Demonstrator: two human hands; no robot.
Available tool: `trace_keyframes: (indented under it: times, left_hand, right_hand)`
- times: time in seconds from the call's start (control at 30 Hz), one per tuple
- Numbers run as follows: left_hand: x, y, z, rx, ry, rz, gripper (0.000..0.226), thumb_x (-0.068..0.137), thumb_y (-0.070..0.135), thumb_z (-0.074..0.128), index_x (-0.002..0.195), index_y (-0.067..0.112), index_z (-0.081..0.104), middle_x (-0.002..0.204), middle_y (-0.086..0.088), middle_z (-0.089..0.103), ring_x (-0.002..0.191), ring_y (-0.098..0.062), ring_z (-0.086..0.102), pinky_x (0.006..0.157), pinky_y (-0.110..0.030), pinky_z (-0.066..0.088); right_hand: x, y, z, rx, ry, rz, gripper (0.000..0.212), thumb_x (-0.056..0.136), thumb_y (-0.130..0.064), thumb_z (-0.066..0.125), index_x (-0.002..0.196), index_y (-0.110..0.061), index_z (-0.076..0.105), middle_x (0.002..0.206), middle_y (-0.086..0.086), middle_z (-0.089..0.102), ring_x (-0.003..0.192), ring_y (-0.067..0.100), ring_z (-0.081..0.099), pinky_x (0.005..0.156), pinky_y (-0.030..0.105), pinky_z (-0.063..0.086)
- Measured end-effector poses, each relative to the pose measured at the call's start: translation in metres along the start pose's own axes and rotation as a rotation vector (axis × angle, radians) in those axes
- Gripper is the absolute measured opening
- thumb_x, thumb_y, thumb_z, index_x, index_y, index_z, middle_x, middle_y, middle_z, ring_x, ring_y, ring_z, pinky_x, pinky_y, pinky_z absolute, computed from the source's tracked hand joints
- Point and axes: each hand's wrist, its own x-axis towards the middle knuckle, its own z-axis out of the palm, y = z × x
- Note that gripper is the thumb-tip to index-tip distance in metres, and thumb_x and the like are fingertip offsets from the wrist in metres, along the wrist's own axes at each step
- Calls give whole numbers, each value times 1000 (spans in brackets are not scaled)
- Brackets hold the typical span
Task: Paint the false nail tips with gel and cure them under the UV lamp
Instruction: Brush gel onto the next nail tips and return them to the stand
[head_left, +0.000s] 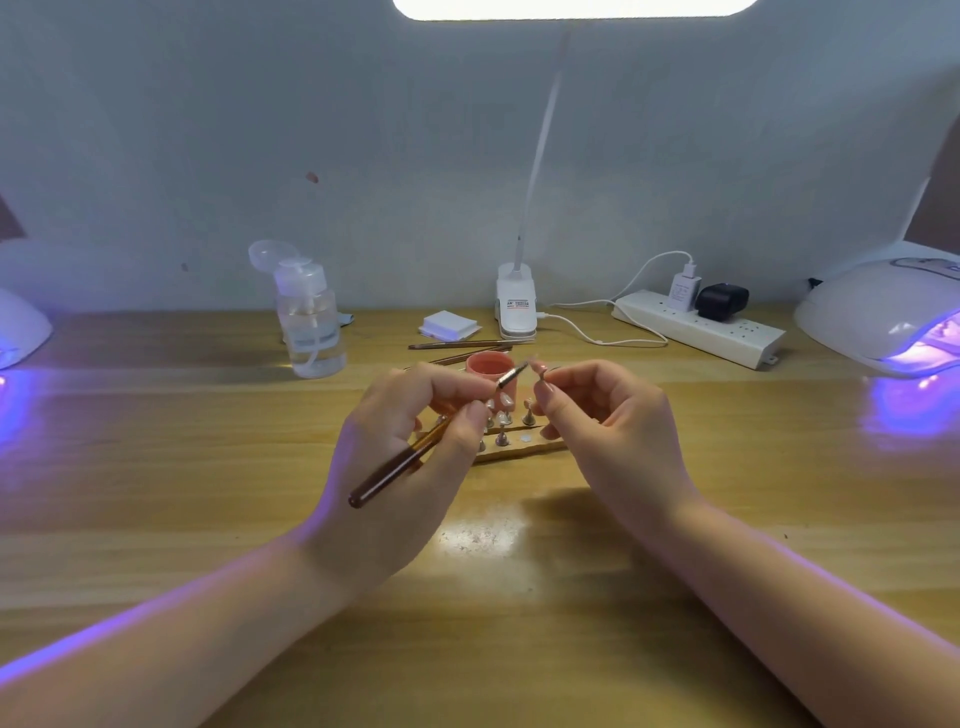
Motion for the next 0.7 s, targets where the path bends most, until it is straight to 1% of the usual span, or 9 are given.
trace_keyframes:
  times: [0.07, 0.17, 0.23, 0.33, 0.43, 0.5, 0.63, 0.7]
  left_hand:
    - [-2, -3, 0, 12, -26, 6, 15, 83, 36, 51, 90, 33, 64, 87, 17, 66, 89, -5, 58, 75, -9, 37]
    - [-3, -4, -1, -11, 7, -7, 16, 83, 37, 50, 88, 30, 64, 84, 15, 66, 85, -6, 58, 73, -11, 38]
    - [-2, -2, -1, -22, 33, -16, 16, 86, 40, 51, 93, 35, 64, 85, 17, 67, 83, -2, 57, 72, -7, 37]
    - [-1, 0, 1, -10, 7, -18, 16, 85, 43, 52, 95, 41, 65, 91, 19, 68, 86, 2, 56, 74, -6, 37]
    - [-2, -2, -1, -18, 17, -36, 16, 82, 41, 51, 89, 36, 65, 88, 15, 68, 88, -3, 58, 74, -8, 37]
    - [-2, -1, -2, -41, 34, -47, 16, 83, 41, 51, 89, 36, 65, 87, 13, 69, 88, -7, 59, 74, -10, 38]
    - [-1, 1, 0, -4, 13, -6, 15, 86, 41, 53, 94, 38, 65, 90, 21, 68, 88, -1, 58, 74, -9, 38]
    - [-2, 1, -1, 4, 0, -28, 15, 84, 41, 51, 90, 37, 64, 88, 18, 69, 86, -4, 59, 72, -12, 40]
  right_hand:
    - [0, 0, 0, 13, 7, 5, 4, 86, -18, 71, 86, -21, 70, 76, 3, 72, 71, 28, 67, 70, 52, 55]
    - [1, 1, -1, 14, 21, -2, 3, 86, -18, 71, 87, -20, 70, 76, 3, 72, 71, 30, 66, 70, 53, 54]
    - [1, 1, -1, -13, 9, -25, 5, 86, -16, 71, 88, -20, 70, 76, 1, 72, 69, 29, 66, 69, 53, 54]
    - [0, 3, -1, -52, -8, -58, 9, 86, -15, 71, 89, -23, 69, 77, -3, 72, 68, 25, 66, 68, 51, 54]
    - [1, 5, -1, -78, 14, -65, 12, 86, -14, 72, 86, -26, 68, 76, -5, 71, 67, 19, 66, 69, 48, 55]
    - [3, 6, -1, -98, 21, -72, 11, 86, -14, 72, 87, -25, 69, 77, -7, 71, 67, 16, 66, 69, 46, 55]
    - [4, 7, -3, -127, 36, -95, 11, 86, -14, 72, 90, -24, 70, 77, -12, 70, 68, 14, 66, 68, 45, 54]
    - [4, 7, -3, -139, 35, -101, 10, 87, -15, 71, 91, -23, 70, 77, -13, 69, 68, 14, 65, 67, 44, 54]
